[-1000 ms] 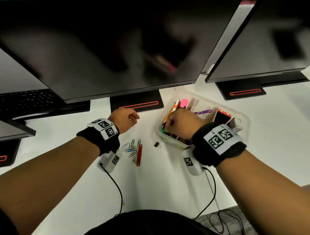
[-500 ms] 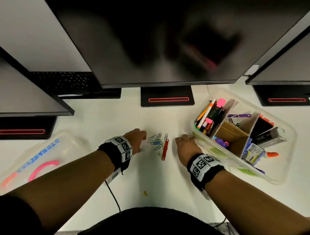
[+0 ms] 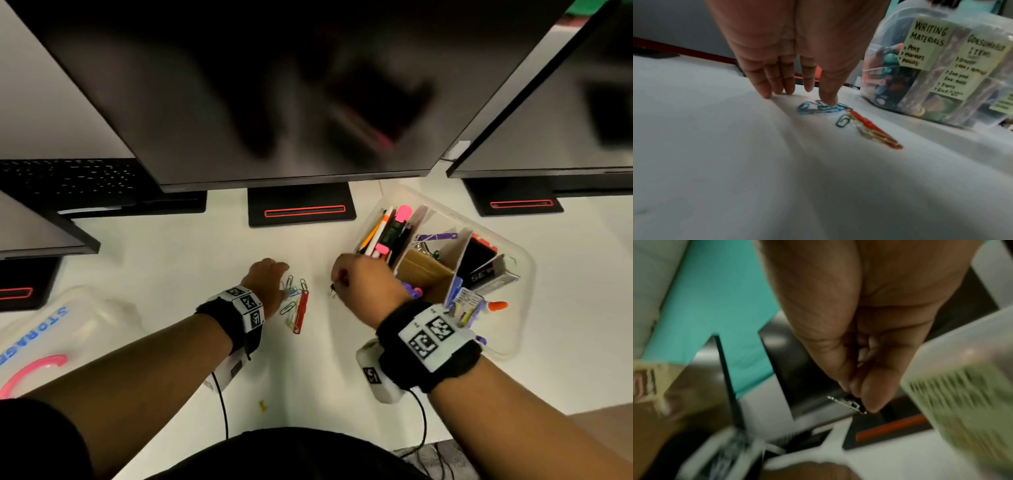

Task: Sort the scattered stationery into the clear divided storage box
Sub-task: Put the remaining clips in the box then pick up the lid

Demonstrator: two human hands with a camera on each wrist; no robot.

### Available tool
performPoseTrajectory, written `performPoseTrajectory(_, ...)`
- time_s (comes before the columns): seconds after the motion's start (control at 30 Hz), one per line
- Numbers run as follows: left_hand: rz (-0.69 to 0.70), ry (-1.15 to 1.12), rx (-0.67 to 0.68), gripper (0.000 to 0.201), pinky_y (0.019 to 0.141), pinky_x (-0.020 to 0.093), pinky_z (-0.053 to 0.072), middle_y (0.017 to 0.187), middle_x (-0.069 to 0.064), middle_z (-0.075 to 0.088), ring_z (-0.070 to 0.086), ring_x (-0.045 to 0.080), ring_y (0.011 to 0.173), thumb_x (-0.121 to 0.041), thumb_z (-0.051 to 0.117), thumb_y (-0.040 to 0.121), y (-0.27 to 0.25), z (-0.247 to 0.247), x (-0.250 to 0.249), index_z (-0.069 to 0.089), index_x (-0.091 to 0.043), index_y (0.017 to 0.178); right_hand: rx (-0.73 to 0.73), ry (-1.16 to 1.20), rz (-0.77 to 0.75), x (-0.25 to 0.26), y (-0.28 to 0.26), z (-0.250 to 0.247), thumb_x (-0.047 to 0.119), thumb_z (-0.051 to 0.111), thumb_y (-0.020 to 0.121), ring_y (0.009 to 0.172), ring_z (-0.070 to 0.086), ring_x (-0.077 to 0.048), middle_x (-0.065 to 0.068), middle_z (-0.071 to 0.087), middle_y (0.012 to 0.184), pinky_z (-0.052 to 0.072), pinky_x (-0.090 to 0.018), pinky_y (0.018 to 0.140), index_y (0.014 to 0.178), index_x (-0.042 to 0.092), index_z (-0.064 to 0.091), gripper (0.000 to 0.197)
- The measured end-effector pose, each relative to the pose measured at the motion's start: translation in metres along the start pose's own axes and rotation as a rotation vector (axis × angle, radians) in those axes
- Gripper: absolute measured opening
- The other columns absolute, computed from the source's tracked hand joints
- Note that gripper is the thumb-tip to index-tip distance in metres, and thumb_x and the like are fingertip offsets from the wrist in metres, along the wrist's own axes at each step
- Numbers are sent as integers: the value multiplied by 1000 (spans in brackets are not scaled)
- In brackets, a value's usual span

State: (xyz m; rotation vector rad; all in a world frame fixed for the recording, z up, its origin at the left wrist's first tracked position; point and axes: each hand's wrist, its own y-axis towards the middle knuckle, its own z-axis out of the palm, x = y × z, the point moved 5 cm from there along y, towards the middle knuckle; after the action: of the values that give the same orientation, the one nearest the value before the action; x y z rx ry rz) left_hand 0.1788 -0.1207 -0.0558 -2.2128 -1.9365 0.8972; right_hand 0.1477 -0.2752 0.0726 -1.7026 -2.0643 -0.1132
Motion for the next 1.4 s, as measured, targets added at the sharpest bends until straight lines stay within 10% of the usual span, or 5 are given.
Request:
performPoseTrajectory(0.23, 218, 188, 225, 84, 120, 45, 7, 159, 7, -4, -3, 24, 147, -51, 48, 89, -15, 37, -37, -1, -22, 149, -375, 121, 353, -67, -2, -93, 5, 53, 87, 83, 62, -24, -4, 62, 83, 48, -27, 73, 86, 15, 65, 16)
performPoseTrajectory(0.4, 329, 301, 292, 69, 120, 36, 6, 159, 5, -7, -6, 22, 147, -29, 48, 95, -24, 44, -40, 8, -19, 150, -179, -3, 509, -98, 11, -91, 3, 57, 84, 99, 61, -31, -16, 65, 108, 48, -31, 85, 106, 4, 63, 22)
performPoseTrajectory(0.57, 337, 141, 232, 53, 117, 21, 14, 159, -7, 8, 20, 12, 144, -5, 34, 98, -28, 39, -24, 25, -25, 146, -202, -15, 421, -73, 16, -86, 11, 57, 86, 103, 59, -28, -11, 62, 114, 47, -33, 89, 112, 11, 61, 26)
performPoseTrajectory(0.9, 13, 106, 60, 96, 108, 39, 36, 142, 9, 32, 34, 28, 129, -43, 77, 68, -40, 11, 17, 24, -19, 144, 263, -103, -58, 24, 23, 35, 16, 55, 90, 114, 54, -21, -5, 57, 125, 42, -28, 96, 121, 16, 58, 31)
performPoseTrajectory(1.4, -9, -93, -10, 28, 81, 28, 41, 110, 9, 59, 57, 25, 100, -20, 64, 83, -25, 11, 13, 59, -11, 110, 345, -17, -22, 1, 44, 130, 13, 63, 84, 103, 56, -31, -16, 54, 112, 40, -26, 85, 117, 8, 61, 34)
